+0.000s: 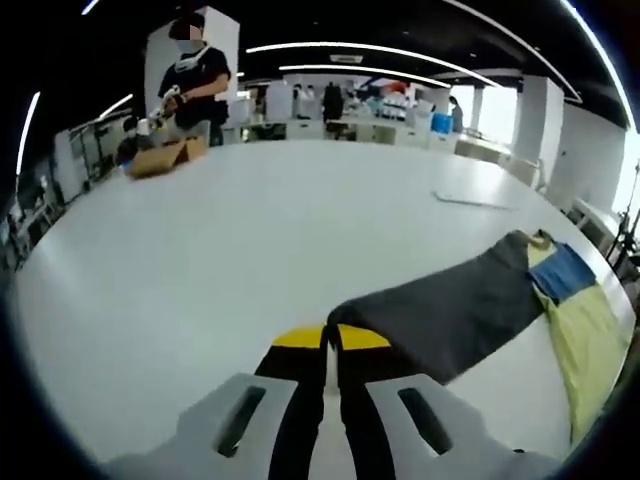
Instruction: Fold the garment on the visible template until the final outline fits inside the template.
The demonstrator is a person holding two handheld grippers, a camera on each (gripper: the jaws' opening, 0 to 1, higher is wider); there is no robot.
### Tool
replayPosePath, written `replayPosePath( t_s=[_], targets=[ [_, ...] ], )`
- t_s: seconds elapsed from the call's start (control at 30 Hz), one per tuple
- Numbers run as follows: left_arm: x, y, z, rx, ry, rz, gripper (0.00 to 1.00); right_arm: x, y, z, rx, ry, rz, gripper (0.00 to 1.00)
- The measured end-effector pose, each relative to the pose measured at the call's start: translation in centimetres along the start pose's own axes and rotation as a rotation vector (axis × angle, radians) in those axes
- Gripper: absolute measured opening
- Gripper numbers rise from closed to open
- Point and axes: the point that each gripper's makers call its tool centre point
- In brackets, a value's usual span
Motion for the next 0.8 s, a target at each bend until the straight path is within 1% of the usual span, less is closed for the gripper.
replayPosePath(
  t_s=[0.1,0.17,0.23,0.33,0.43,0.5,0.6,0.63,0.7,0.8],
  targets=[
    [-0.4,0.0,0.1,-0.037,0.020,-0.006,0.00,0.0,0.0,0.1,-0.001,0.004,0.003,0.90],
    [-0.7,0.2,0.3,-0.087,0.041,-0.025,0.00,0.1,0.0,0.1,-0.001,0.005,0.004,0.90],
    [-1.1,0.2,0.5,-0.103,0.049,-0.028,0.00,0.1,0.0,0.1,-0.002,0.006,0.006,0.90],
    [-1.7,0.3,0.6,-0.106,0.057,-0.031,0.00,0.1,-0.2,0.0,-0.005,0.006,0.015,0.90],
    [-2.1,0.8,0.8,-0.101,0.067,-0.049,0.00,0.2,-0.3,0.0,-0.008,0.005,0.018,0.90],
    [-2.1,0.9,0.7,-0.084,0.063,-0.058,0.01,0.3,-0.4,0.1,-0.011,0.009,0.021,0.92],
    [-2.0,1.2,0.8,-0.090,0.062,-0.074,0.00,0.4,-0.4,0.2,-0.009,0.013,0.020,0.93],
    [-2.0,1.4,0.8,-0.071,0.055,-0.077,0.00,0.5,-0.5,0.2,-0.009,0.013,0.020,0.93],
    [-1.9,1.6,0.9,-0.048,0.052,-0.081,0.04,0.5,-0.6,0.3,-0.010,0.015,0.024,0.93],
    [-1.5,1.7,1.3,-0.057,0.053,-0.094,0.11,0.5,-0.6,0.4,-0.012,0.018,0.026,0.93]
  ],
)
Point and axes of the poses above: the point that each gripper's makers call its tool centre point, and the gripper's own axes: x roughly backward along the fingers, y roughly to its left, z roughly out of its underside, and after that the axes turned 3 degrees about x, right-handed
